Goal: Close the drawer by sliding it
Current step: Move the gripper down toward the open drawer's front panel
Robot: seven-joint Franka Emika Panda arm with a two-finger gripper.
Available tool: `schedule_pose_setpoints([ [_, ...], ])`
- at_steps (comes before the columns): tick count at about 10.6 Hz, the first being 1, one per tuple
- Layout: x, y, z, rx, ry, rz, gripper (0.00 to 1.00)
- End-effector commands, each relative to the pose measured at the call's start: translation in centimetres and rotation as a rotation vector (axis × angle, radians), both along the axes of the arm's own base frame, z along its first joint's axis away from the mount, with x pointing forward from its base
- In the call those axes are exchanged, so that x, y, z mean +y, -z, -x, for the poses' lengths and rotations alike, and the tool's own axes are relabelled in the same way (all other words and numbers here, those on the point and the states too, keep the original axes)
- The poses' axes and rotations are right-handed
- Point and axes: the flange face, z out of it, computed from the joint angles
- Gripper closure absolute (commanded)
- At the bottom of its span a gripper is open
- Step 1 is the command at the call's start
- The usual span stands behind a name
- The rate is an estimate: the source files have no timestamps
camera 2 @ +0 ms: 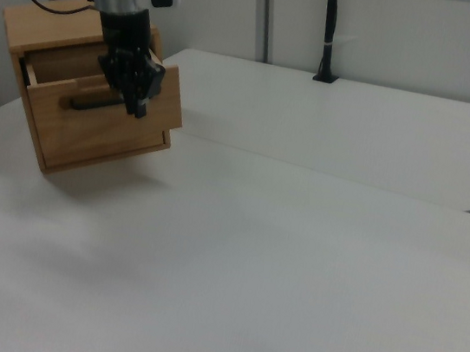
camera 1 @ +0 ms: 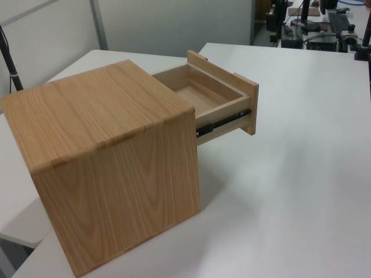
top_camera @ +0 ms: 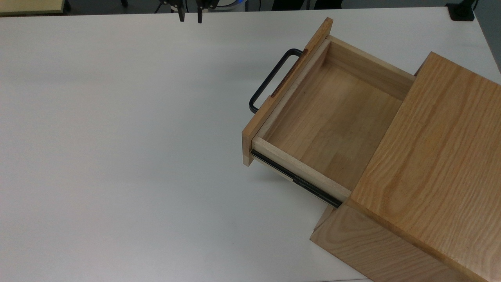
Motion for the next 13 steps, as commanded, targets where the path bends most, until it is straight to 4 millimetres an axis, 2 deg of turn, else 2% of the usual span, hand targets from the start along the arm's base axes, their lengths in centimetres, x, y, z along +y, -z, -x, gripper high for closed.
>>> schedule_pose_setpoints([
  [1, 0.4, 0.8, -1.1, -0.043, -0.086, -0.018, 1.0],
  [3, 0.8, 2.0, -1.9, -0.032, -0.191, -0.031, 1.0],
  [6, 1.9, 4.2, -3.1, -0.007, -0.442, -0.087, 1.0],
  [7, 2.8, 5.3, -3.5, 0.007, -0.504, -0.09, 1.0],
  [9, 5.4, 7.3, -4.7, -0.001, -0.626, -0.09, 1.0],
  [13, 10.7, 9.0, -5.2, -0.007, -0.852, -0.099, 1.0],
])
